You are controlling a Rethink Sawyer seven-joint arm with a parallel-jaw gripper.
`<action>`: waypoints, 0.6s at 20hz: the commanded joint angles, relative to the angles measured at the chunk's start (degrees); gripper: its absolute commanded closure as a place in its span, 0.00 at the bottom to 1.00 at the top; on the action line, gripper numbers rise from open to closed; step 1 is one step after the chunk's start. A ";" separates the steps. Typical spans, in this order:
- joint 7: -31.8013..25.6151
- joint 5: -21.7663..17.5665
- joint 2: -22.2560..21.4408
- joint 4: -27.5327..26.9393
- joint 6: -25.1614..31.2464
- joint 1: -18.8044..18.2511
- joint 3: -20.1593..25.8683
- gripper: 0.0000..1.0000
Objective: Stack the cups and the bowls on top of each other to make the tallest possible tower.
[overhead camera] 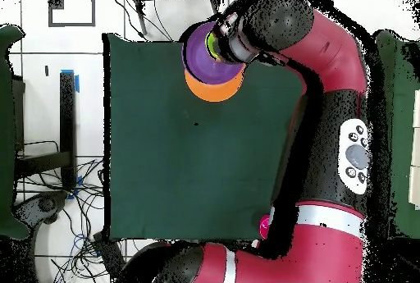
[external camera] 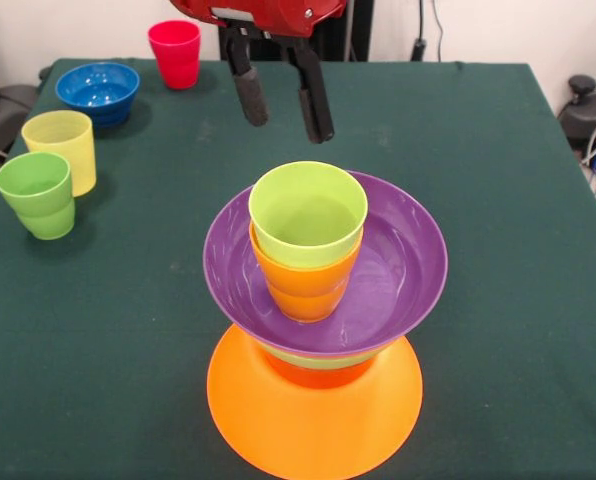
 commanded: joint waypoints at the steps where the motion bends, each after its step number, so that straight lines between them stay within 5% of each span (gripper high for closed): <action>1: -8.40 -4.10 -0.17 6.90 1.47 -1.05 5.21 0.00; 12: -6.07 -4.68 -0.15 3.74 4.89 -0.66 4.16 0.00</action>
